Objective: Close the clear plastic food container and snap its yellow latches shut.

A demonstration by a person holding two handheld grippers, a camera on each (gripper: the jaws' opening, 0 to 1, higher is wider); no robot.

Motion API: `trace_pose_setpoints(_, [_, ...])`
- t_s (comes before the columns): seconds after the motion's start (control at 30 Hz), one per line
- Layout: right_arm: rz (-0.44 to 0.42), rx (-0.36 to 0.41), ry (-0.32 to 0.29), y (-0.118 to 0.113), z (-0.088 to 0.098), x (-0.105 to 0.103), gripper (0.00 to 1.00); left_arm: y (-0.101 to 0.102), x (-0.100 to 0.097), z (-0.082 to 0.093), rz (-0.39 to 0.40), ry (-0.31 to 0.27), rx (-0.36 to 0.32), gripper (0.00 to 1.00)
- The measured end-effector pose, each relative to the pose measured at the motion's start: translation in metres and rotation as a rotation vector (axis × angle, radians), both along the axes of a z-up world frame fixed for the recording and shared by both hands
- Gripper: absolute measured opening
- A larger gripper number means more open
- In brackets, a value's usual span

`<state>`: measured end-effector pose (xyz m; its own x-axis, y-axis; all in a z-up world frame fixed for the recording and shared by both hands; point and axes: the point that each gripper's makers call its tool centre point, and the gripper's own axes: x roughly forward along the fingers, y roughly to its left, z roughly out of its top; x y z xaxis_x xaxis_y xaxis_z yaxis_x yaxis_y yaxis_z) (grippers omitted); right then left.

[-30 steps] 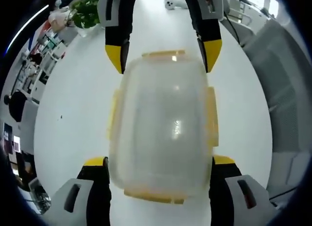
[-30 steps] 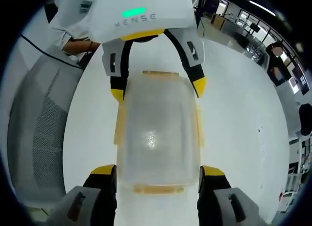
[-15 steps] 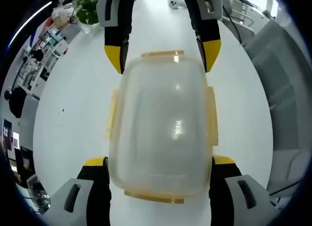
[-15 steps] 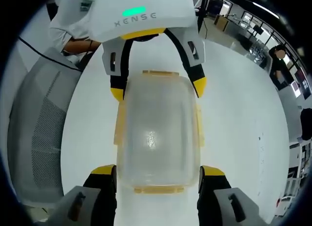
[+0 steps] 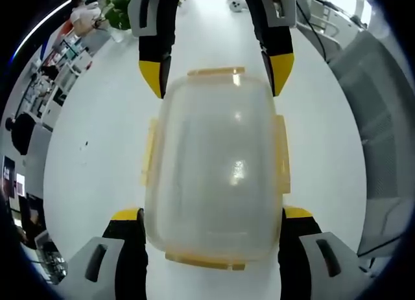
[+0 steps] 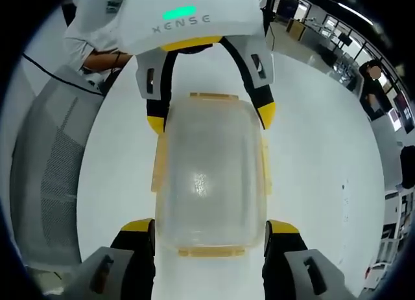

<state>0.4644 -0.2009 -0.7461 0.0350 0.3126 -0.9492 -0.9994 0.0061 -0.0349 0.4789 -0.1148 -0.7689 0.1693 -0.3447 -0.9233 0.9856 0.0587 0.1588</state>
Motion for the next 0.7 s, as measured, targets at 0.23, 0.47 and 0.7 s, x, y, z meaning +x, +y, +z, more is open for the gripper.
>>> trace_pose_setpoints(0.23, [0.003,-0.005,0.002,0.000,0.000,0.009,0.66,0.001,0.008,0.001,0.002,0.002,0.000,0.82])
trace_pose_setpoints(0.47, [0.003,-0.005,0.007,0.001,0.001,0.015,0.66,0.002,0.014,0.000,0.000,0.009,0.002,0.82])
trace_pose_setpoints(0.7, [0.001,-0.003,0.017,0.003,0.001,0.020,0.66,0.003,0.021,0.000,-0.012,0.027,0.009,0.82])
